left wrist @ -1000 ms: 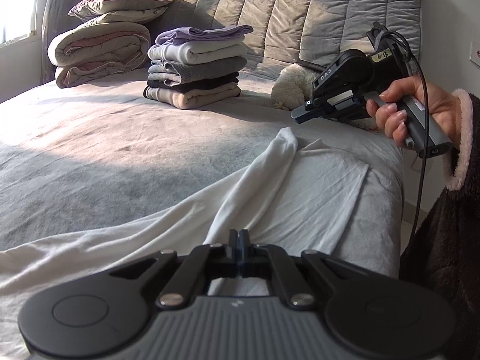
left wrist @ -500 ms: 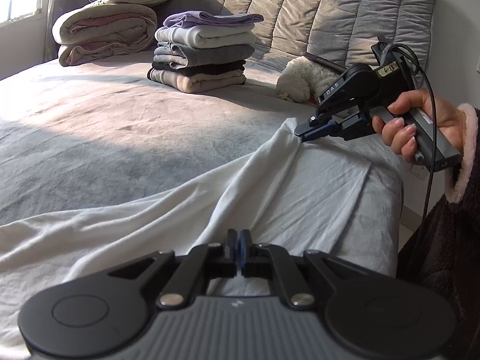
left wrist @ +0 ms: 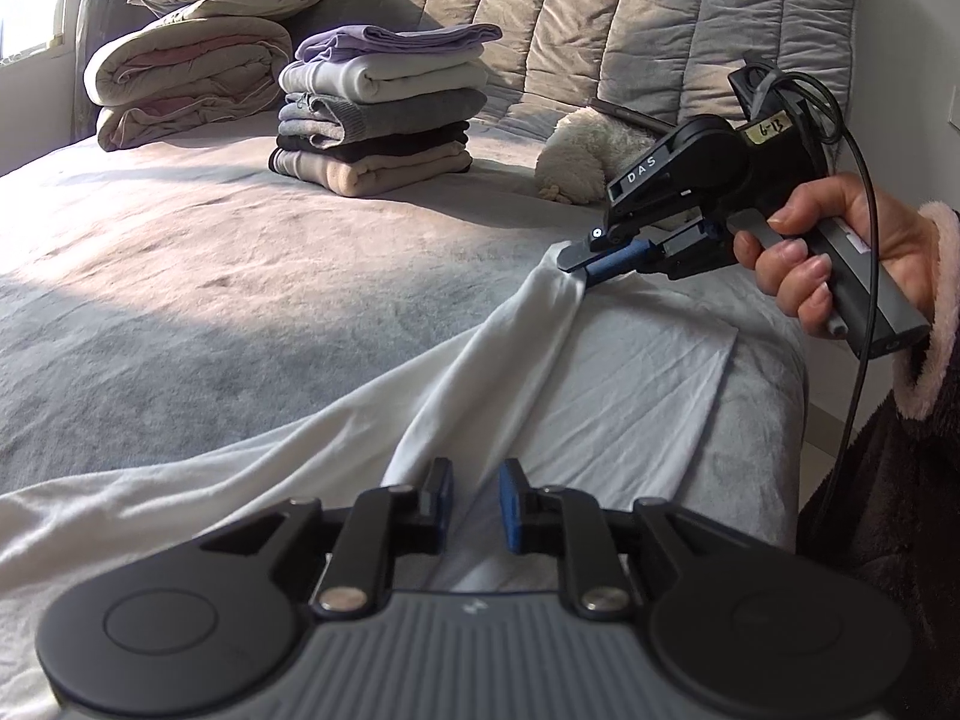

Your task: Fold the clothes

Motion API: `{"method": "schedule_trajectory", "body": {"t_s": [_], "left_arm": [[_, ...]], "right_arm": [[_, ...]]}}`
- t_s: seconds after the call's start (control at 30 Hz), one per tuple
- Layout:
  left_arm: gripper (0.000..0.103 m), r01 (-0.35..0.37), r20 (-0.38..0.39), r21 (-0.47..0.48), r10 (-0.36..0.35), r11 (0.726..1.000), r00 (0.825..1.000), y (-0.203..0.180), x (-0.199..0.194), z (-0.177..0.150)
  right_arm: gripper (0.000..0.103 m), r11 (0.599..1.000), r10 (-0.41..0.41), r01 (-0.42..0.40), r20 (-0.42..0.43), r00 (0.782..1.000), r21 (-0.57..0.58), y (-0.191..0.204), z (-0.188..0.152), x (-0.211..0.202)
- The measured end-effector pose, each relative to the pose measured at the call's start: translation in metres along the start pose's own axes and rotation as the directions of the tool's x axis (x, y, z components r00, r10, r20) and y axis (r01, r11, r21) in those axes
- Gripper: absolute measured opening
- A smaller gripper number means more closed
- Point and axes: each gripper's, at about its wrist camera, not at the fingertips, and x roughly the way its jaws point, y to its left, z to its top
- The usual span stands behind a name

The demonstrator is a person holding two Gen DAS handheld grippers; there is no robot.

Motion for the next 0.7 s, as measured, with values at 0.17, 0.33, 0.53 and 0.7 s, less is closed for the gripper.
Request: {"method": "schedule_trajectory", "body": {"t_s": [0.17, 0.33, 0.53, 0.7], "left_arm": [[0.015, -0.015, -0.002, 0.01, 0.015, 1.0, 1.0, -0.006, 0.01, 0.006], [0.0, -0.023, 0.031, 0.004, 0.023, 1.0, 0.999, -0.008, 0.008, 0.01], [0.0, -0.004, 0.11, -0.031, 0.007, 1.0, 0.994, -0.003, -0.01, 0.019], [0.0, 0.044, 0.135, -0.043, -0.038, 0.998, 0.99, -0.003, -0.019, 0.021]], "right_arm": [[0.006, 1.0, 0.018, -0.018, 0.033, 0.999, -0.004, 0.001, 0.001, -0.005], [0.005, 0.999, 0.042, -0.042, 0.061, 0.997, -0.007, 0.003, 0.003, -0.009], [0.003, 0.998, 0.049, -0.046, 0.118, 0.992, -0.033, 0.009, 0.007, -0.022], [0.003, 0.998, 0.03, -0.022, 0.149, 0.988, -0.051, 0.01, 0.008, -0.035]]}}
